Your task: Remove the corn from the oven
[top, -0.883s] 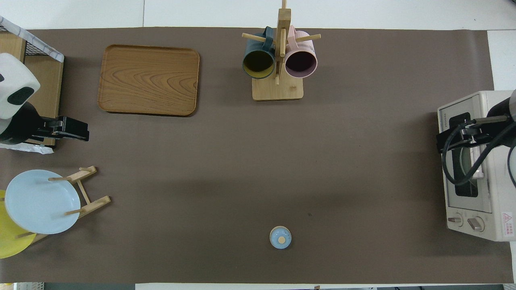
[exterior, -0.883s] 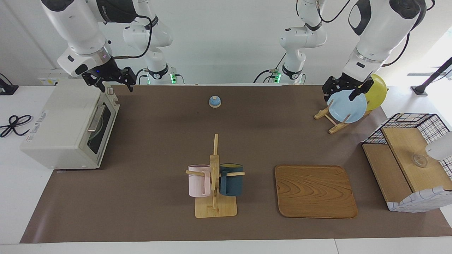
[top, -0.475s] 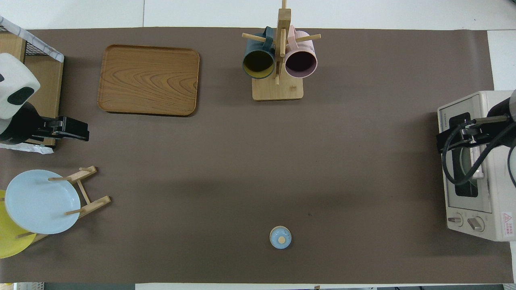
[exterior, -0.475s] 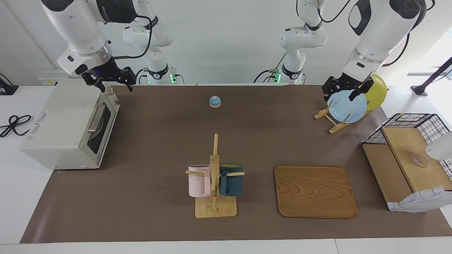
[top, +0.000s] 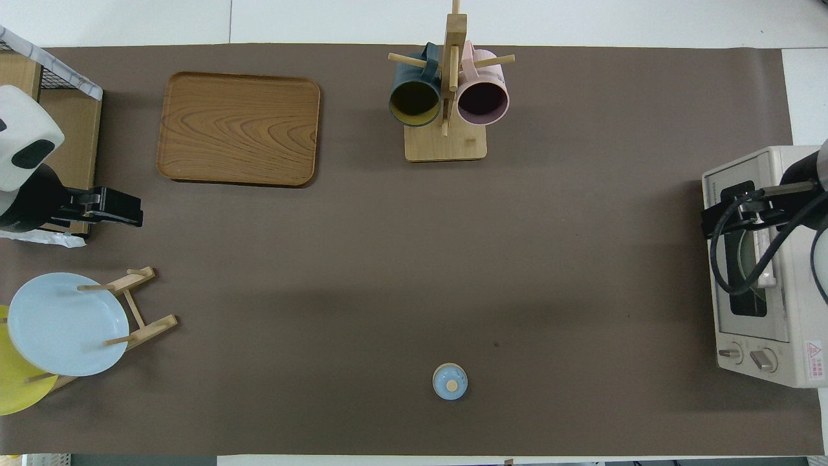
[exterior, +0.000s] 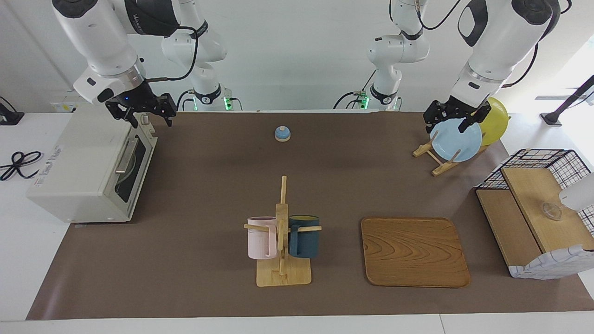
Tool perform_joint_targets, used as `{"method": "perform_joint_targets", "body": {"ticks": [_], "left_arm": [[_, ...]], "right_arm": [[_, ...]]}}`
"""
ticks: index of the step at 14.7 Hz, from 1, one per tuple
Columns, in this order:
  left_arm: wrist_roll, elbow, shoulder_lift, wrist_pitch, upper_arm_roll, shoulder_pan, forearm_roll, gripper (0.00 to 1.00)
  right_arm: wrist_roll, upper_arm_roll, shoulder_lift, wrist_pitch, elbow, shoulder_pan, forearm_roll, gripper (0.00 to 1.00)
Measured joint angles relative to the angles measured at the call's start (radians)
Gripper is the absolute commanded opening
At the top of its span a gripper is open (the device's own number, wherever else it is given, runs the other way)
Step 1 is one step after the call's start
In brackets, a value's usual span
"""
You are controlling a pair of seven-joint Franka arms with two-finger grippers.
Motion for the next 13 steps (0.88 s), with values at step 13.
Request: {"method": "perform_joint_targets", "body": {"ticks": [13], "left_arm": [[0.000,0.000,0.000,0.000,0.000,0.000,0.000,1.00]], "right_arm": [[-0.091,-0.008,-0.115,0.381,-0.418,-0.163,-0.128,0.00]]}}
